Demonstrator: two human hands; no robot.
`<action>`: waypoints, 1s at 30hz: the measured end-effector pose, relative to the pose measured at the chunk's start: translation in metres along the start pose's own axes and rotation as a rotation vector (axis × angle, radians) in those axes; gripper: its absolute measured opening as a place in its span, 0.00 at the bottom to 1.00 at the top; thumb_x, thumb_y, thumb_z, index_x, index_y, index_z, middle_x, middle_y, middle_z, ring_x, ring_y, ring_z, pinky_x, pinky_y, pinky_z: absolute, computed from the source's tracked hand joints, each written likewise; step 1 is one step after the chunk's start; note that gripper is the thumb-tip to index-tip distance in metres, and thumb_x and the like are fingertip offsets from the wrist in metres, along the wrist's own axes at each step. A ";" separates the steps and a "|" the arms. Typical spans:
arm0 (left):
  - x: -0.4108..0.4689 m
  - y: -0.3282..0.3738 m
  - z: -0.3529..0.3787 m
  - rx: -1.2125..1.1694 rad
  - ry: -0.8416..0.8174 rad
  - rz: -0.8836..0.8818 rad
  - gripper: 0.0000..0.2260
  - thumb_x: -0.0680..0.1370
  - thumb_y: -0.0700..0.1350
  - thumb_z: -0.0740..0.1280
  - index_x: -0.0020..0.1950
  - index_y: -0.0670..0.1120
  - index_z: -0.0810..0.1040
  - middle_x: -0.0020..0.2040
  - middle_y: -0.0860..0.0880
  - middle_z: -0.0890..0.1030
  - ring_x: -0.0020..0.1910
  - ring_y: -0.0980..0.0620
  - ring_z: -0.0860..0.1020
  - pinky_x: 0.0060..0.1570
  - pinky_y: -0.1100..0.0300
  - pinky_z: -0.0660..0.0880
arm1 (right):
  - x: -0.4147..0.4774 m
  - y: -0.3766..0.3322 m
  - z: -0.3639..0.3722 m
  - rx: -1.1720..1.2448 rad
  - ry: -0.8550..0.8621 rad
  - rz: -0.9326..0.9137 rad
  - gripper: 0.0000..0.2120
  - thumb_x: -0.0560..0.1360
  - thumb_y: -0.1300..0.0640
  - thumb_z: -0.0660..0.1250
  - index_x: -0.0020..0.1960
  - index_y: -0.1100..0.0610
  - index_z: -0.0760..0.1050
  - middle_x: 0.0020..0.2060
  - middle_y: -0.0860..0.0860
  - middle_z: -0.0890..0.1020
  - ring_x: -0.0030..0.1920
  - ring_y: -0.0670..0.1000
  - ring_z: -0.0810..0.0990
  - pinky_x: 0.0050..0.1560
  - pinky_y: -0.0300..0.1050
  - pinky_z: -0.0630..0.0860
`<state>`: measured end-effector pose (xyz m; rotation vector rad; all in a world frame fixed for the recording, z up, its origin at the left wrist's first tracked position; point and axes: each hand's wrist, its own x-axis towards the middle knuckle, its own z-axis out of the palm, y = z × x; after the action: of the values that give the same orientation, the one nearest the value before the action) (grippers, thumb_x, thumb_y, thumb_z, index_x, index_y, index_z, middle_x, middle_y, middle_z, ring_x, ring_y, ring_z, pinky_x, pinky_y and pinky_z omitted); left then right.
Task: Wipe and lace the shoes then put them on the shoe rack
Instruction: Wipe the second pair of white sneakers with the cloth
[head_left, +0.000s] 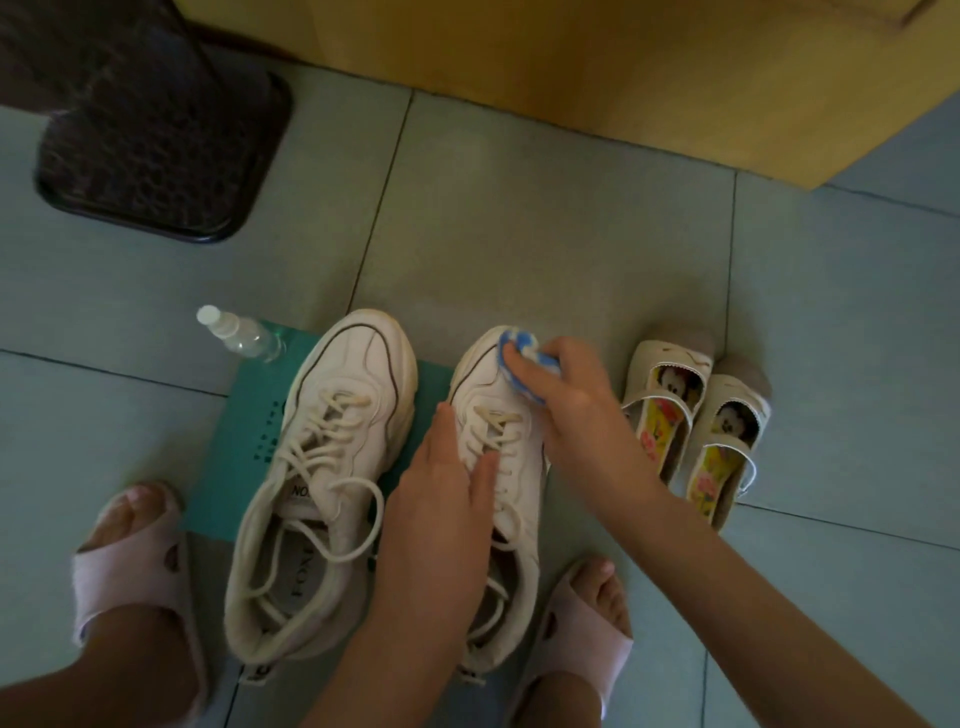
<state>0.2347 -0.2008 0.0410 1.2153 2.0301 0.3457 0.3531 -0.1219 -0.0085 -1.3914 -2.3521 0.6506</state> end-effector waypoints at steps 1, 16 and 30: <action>0.000 0.000 0.000 -0.003 -0.002 -0.005 0.26 0.80 0.53 0.54 0.76 0.48 0.52 0.73 0.48 0.66 0.69 0.49 0.67 0.62 0.61 0.62 | -0.007 -0.001 -0.001 0.012 -0.021 0.014 0.18 0.75 0.64 0.59 0.64 0.62 0.74 0.49 0.61 0.75 0.51 0.53 0.69 0.51 0.44 0.68; -0.003 0.005 -0.002 0.037 -0.016 -0.013 0.24 0.81 0.52 0.51 0.76 0.48 0.51 0.73 0.48 0.65 0.69 0.49 0.67 0.64 0.58 0.63 | -0.023 0.004 -0.051 -0.041 -0.107 -0.049 0.18 0.70 0.64 0.61 0.59 0.60 0.79 0.42 0.61 0.75 0.42 0.52 0.71 0.43 0.36 0.64; -0.004 0.006 -0.001 -0.011 -0.017 -0.042 0.24 0.81 0.51 0.52 0.76 0.48 0.53 0.73 0.48 0.65 0.69 0.49 0.67 0.63 0.58 0.64 | -0.019 -0.002 -0.037 -0.149 -0.133 -0.086 0.21 0.59 0.72 0.63 0.49 0.61 0.82 0.37 0.60 0.76 0.37 0.62 0.78 0.34 0.47 0.71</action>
<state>0.2384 -0.2009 0.0468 1.1637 2.0337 0.3255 0.3784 -0.1315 0.0228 -1.3360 -2.5966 0.5701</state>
